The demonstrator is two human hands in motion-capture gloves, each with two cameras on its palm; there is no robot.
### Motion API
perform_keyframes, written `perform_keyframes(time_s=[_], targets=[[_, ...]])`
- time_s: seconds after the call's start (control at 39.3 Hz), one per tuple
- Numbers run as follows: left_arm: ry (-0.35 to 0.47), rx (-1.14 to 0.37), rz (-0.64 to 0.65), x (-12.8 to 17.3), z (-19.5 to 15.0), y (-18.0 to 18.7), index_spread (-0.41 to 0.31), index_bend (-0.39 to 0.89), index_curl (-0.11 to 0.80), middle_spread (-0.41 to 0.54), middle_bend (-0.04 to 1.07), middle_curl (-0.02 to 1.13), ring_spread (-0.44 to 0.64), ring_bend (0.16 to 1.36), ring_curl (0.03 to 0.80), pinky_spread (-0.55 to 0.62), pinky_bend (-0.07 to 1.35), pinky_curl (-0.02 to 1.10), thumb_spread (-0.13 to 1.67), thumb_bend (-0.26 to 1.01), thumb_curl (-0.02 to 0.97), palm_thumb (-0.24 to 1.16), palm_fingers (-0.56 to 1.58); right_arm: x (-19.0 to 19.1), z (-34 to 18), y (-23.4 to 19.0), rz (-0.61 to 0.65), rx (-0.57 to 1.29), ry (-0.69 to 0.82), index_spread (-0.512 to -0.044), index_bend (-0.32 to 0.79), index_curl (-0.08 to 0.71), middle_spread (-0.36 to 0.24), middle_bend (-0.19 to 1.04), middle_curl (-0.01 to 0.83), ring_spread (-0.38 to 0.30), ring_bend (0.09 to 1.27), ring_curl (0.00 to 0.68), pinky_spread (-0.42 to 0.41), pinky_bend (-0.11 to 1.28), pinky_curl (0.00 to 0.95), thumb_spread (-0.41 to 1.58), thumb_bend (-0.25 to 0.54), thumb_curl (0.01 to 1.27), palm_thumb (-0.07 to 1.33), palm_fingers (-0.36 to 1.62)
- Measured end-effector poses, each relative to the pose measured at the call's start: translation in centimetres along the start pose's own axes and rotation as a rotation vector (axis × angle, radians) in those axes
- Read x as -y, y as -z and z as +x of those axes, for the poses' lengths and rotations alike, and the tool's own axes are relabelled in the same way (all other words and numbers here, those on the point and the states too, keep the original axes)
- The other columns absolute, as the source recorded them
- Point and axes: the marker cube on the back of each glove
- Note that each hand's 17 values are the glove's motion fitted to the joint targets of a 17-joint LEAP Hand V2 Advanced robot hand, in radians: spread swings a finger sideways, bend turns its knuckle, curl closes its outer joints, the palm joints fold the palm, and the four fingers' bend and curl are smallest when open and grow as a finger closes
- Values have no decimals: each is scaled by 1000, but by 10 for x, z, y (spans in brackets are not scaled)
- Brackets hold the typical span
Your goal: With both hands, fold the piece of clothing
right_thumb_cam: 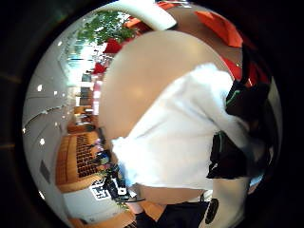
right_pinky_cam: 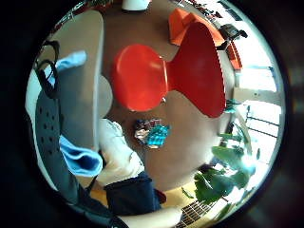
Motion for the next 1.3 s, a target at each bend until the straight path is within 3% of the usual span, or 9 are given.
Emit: perform_keyframes(time_s=[0.08,0.2,0.36,0.48,0.69,0.79,0.89,1.02,1.3], targets=[[-5,10,91,9,-9,9,-111,208,461,6,192,339,169,382,335,146,156,296,1306,-3,322,290,525,-4,-12,18,44,74,34,-266,184,283,-228,345,505,-254,691,477,-377,677,400,829,-29,513,991,1254],[-18,54,195,36,-39,14,-118,233,468,-20,204,356,138,355,328,120,145,284,1324,12,329,346,581,-27,-54,58,134,159,115,-268,178,311,-234,358,508,-261,673,471,-371,640,395,626,-38,559,982,1288],[22,6,270,28,-68,40,-124,239,471,-34,186,368,121,351,331,107,144,273,1333,16,334,390,587,-78,-127,95,202,139,227,-274,192,344,-236,372,515,-268,655,468,-367,616,394,438,-35,603,987,1318],[49,5,288,13,-86,55,-133,248,473,-49,188,371,106,339,326,93,148,265,1335,12,337,412,624,-100,-199,72,176,112,309,-277,185,364,-238,376,517,-272,653,470,-368,610,397,345,-34,629,989,1322],[105,7,285,-9,-126,56,-140,249,474,-58,175,373,90,333,327,81,149,262,1337,-1,340,436,634,-144,-313,-17,54,30,438,-277,175,387,-240,379,518,-275,656,475,-367,611,406,264,-37,659,987,1321],[135,11,290,-21,-142,59,-142,249,474,-60,174,373,86,333,328,77,150,261,1337,-6,340,442,634,-168,-341,-44,19,8,470,-276,168,393,-240,379,519,-276,662,479,-367,614,410,248,-36,671,990,1316],[160,17,290,-26,-159,58,-143,252,475,-61,174,371,84,332,328,75,147,257,1343,4,347,470,639,-196,-346,-42,-29,8,492,-273,165,397,-243,380,521,-273,667,482,-367,617,413,237,-37,681,990,1310],[203,15,285,-28,-181,59,-143,249,474,-62,177,372,82,328,327,74,149,254,1353,3,353,489,643,-213,-352,-57,-158,93,528,-266,117,382,-243,377,522,-274,704,490,-373,633,418,280,-46,682,973,1294],[226,29,300,-36,-187,74,-145,251,477,-63,174,373,80,323,328,65,149,249,1356,-6,367,519,646,-205,-334,-21,-93,272,612,-244,66,309,-196,335,502,-259,668,465,-352,673,410,652,-33,622,887,1160]])
